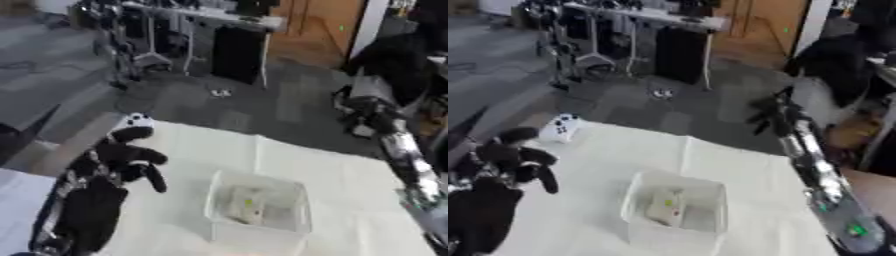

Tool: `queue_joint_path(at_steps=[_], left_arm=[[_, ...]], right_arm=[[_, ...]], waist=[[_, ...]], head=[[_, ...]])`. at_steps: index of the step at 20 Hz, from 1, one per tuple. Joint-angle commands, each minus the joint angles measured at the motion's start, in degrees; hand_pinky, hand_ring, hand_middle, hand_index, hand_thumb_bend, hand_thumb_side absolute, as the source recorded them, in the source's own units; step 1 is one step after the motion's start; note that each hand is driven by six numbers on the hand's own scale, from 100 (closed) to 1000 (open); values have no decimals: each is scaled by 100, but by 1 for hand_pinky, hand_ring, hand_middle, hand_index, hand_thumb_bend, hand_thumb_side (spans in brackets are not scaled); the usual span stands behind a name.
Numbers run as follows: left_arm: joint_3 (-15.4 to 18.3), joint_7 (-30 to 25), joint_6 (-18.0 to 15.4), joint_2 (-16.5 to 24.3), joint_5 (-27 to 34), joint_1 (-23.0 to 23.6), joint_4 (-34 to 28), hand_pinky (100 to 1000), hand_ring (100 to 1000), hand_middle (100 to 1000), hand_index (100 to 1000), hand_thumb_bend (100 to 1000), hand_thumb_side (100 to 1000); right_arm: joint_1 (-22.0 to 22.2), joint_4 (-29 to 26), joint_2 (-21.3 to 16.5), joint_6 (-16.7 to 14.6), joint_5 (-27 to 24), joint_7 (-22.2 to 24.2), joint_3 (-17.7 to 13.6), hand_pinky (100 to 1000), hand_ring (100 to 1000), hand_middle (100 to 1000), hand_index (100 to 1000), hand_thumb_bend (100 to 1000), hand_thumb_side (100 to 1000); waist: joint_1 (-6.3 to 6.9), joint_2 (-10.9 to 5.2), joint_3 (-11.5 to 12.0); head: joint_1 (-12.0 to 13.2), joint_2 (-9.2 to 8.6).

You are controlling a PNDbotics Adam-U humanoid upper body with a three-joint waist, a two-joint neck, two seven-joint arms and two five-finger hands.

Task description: Pick up objects on the table and place them in the box.

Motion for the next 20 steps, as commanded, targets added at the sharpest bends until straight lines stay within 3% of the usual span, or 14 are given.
queue_joint_path(at_steps=[1,4,6,10,14,17,20], left_arm=[[110,134,19,186,-229,137,-105,420,684,783,728,697,778],[144,238,43,228,-458,394,-105,413,686,785,729,685,792],[155,295,54,219,-612,537,-105,405,688,787,729,670,808],[182,407,15,185,-928,794,-105,397,690,791,729,653,828],[151,489,4,207,-1157,986,-105,396,690,791,729,649,830],[125,518,-5,191,-1194,996,-105,395,690,791,729,649,831],[100,511,12,195,-1217,1018,-105,394,691,791,729,645,835]], right_arm=[[731,-1625,-617,101,-992,-500,-332,375,522,604,720,100,1000],[1833,-2819,-384,77,-1539,-1036,-624,359,506,585,701,100,1000],[2310,-3222,15,-4,-1696,-1223,-764,361,490,552,668,100,1000],[2643,-3354,606,-374,-1700,-1291,-859,332,462,525,650,100,1000],[2593,-3362,892,-302,-1718,-1352,-874,344,458,513,643,100,1000],[2596,-3362,845,-424,-1711,-1215,-865,335,460,514,644,100,1000],[2624,-3362,895,-398,-1813,-1126,-844,339,460,513,644,100,1000]], waist=[[67,-119,-102],[143,-124,-290],[231,-94,-420],[385,5,-748],[430,-34,-911],[453,-43,-949],[456,-43,-1027]], head=[[372,-368],[612,-560],[546,-711],[-208,-1118],[-919,-1235],[-1408,-1500],[-1675,-1644]])
